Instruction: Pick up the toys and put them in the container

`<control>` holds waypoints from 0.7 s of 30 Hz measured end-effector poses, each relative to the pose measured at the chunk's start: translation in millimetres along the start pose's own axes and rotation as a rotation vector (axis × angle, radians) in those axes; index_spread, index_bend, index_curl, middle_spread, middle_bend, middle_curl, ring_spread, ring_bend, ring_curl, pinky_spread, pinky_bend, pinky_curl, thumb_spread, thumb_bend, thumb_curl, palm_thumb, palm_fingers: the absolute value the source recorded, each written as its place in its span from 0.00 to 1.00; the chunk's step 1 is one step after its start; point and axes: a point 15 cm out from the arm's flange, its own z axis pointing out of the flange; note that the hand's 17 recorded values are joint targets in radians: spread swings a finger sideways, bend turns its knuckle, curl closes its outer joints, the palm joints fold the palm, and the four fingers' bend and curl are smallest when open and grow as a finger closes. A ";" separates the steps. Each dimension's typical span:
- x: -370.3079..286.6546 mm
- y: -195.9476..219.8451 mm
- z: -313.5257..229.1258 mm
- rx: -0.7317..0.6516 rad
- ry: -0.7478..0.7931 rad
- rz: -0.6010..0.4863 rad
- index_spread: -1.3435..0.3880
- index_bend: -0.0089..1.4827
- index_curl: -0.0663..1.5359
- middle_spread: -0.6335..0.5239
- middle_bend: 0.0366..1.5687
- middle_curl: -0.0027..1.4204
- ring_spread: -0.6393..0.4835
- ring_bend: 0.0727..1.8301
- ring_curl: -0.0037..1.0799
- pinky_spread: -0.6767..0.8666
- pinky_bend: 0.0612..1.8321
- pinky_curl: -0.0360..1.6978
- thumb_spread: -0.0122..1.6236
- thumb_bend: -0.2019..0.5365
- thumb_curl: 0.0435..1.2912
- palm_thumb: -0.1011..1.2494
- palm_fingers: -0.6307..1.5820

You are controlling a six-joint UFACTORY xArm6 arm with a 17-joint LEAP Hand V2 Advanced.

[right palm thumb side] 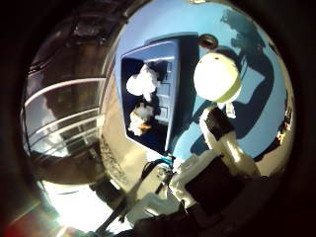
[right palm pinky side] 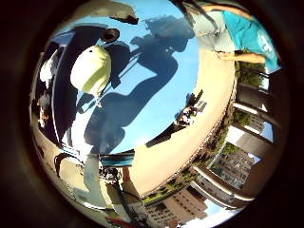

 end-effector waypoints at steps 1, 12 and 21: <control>2.0 -2.1 5.4 -0.009 -0.001 0.003 0.66 0.11 0.23 0.61 0.09 0.24 0.81 0.17 0.28 0.72 0.27 0.20 0.69 0.24 0.32 0.64 0.31; 8.0 -27.9 73.4 -0.116 -0.029 0.006 0.67 0.13 0.21 0.60 0.08 0.23 0.80 0.17 0.29 0.71 0.27 0.19 0.70 0.23 0.30 0.63 0.31; 21.7 -51.5 96.5 -0.095 0.012 0.006 0.71 0.12 0.22 0.54 0.12 0.24 0.78 0.21 0.30 0.69 0.25 0.16 0.69 0.24 0.30 0.64 0.46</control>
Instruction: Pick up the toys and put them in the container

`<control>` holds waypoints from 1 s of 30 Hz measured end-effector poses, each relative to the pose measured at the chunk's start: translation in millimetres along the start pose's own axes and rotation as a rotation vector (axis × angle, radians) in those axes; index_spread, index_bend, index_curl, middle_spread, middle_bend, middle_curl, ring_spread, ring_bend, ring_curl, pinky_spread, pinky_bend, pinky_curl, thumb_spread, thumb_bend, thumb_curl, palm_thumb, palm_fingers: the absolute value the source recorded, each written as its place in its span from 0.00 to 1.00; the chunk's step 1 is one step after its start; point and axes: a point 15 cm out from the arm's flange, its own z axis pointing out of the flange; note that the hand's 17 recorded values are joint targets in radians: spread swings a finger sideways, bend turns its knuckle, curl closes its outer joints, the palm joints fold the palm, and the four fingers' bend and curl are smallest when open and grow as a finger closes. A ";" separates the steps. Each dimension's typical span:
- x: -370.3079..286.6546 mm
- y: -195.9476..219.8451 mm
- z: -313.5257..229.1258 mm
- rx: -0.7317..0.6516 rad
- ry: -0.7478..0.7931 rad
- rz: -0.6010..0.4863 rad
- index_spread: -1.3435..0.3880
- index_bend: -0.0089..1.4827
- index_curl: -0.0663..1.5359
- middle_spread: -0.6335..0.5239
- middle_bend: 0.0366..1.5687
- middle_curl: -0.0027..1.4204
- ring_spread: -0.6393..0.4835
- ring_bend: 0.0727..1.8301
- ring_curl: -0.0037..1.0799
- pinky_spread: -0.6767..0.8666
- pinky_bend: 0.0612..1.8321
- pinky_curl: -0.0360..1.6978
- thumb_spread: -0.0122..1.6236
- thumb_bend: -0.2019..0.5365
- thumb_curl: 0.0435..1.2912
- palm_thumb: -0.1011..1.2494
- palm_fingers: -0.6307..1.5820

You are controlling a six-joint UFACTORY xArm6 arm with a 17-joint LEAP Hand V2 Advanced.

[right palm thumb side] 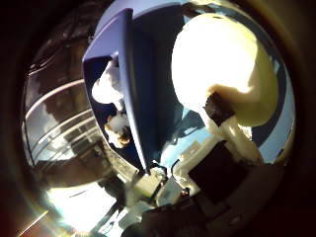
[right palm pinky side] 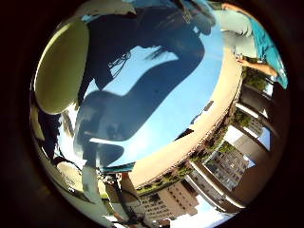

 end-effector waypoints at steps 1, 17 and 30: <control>1.9 -2.1 6.9 -0.012 0.005 -0.001 0.70 0.12 0.22 0.51 0.16 0.25 0.77 0.24 0.31 0.69 0.26 0.16 0.69 0.24 0.30 0.65 0.52; 53.7 19.3 -27.7 0.105 -0.030 0.073 0.43 0.23 0.23 0.34 0.61 0.58 0.54 0.69 0.66 0.64 0.66 0.36 0.67 0.29 0.37 0.81 0.78; 62.4 106.6 -130.1 0.235 0.007 0.051 0.27 0.43 0.39 0.31 0.72 0.74 0.47 0.78 0.76 0.56 0.79 0.50 0.69 0.25 0.46 0.83 0.68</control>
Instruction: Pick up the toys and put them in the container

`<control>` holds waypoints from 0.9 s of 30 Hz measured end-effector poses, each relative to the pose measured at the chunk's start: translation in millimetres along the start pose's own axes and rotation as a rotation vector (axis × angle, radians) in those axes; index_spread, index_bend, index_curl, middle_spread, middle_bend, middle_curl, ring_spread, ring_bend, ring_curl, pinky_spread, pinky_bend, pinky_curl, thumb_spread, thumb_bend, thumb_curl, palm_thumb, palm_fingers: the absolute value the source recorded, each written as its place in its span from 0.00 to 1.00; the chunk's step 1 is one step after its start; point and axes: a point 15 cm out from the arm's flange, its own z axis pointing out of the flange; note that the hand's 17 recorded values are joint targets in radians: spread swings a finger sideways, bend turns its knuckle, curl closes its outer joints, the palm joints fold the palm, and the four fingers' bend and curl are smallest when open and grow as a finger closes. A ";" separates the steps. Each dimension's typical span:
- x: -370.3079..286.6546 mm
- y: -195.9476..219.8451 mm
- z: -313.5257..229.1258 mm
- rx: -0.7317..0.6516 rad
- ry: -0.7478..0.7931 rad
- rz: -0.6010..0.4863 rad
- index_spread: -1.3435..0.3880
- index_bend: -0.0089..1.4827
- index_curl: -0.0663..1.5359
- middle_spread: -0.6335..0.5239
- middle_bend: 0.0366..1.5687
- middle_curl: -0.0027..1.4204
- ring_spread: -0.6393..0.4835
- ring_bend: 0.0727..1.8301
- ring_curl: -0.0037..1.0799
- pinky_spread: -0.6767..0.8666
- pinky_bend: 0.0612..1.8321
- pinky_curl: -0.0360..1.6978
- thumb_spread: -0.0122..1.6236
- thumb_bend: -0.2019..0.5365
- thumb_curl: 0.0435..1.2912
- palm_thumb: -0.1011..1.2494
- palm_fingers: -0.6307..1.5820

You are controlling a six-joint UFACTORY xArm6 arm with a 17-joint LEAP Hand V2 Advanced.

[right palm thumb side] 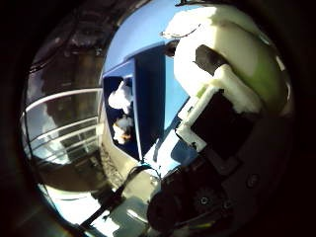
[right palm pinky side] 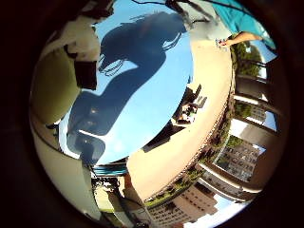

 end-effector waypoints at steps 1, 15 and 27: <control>-5.1 4.0 -11.0 0.014 0.007 -0.009 0.27 0.44 0.40 0.31 0.73 0.75 0.47 0.78 0.76 0.55 0.80 0.51 0.69 0.25 0.47 0.83 0.67; -159.9 36.0 -104.2 0.144 -0.015 -0.252 0.21 0.47 0.63 0.32 0.81 0.79 0.46 0.85 0.78 0.52 0.85 0.57 0.70 0.25 0.52 0.82 0.61; -301.7 40.6 -105.9 0.147 -0.015 -0.362 0.19 0.45 0.80 0.33 0.84 0.80 0.46 0.88 0.78 0.51 0.87 0.59 0.70 0.25 0.55 0.82 0.59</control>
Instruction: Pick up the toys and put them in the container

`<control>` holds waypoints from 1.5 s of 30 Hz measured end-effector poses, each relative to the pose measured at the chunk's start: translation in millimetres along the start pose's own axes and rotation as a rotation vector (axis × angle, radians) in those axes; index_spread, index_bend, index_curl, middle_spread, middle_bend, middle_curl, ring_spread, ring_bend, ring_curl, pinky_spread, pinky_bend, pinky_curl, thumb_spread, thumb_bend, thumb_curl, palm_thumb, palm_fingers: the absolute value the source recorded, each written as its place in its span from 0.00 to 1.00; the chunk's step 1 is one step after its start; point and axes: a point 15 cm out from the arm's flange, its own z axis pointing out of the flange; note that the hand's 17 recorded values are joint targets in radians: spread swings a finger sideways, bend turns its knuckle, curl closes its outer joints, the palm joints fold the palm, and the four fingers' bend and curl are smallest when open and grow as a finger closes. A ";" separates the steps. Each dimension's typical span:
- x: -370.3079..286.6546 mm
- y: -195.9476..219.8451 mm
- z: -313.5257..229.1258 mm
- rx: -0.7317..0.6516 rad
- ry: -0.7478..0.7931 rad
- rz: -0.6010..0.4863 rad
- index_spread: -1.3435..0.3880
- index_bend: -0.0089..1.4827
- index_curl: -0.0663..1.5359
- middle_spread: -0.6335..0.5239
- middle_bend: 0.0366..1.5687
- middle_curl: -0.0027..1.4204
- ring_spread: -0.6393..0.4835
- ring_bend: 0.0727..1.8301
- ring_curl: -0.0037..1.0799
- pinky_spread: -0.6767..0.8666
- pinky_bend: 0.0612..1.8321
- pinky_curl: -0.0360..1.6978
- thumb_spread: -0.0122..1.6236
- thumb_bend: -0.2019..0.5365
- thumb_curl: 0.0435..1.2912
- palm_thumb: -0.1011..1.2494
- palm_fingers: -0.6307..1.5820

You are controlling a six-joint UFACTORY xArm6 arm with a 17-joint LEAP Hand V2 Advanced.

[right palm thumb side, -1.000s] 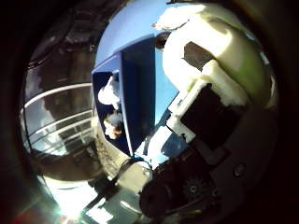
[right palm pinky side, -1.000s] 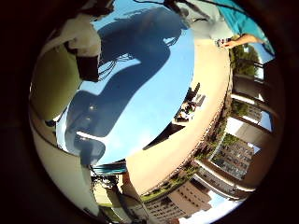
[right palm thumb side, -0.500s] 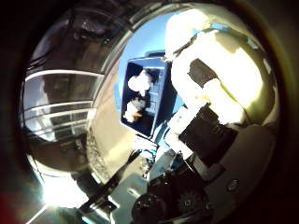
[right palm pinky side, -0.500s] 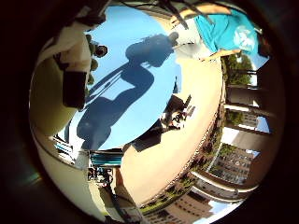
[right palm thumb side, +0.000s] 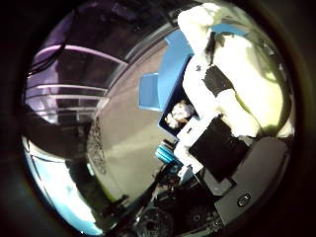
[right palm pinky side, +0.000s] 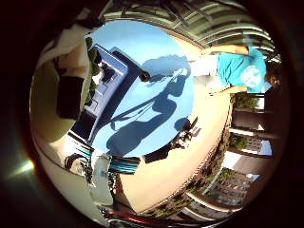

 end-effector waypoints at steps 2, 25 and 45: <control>-20.8 -9.4 8.7 -0.009 -0.006 -0.011 0.19 0.44 0.82 0.33 0.84 0.80 0.46 0.89 0.77 0.50 0.87 0.60 0.71 0.25 0.55 0.82 0.58; -32.1 -54.9 104.3 -0.157 -0.013 0.057 0.22 0.40 0.96 0.35 0.85 0.79 0.47 0.90 0.75 0.50 0.86 0.60 0.71 0.23 0.55 0.74 0.57; -17.1 -36.4 92.1 -0.186 -0.019 0.089 0.49 0.10 0.59 0.53 0.19 0.36 0.82 0.36 0.32 0.73 0.52 0.40 0.70 0.24 0.39 0.68 0.26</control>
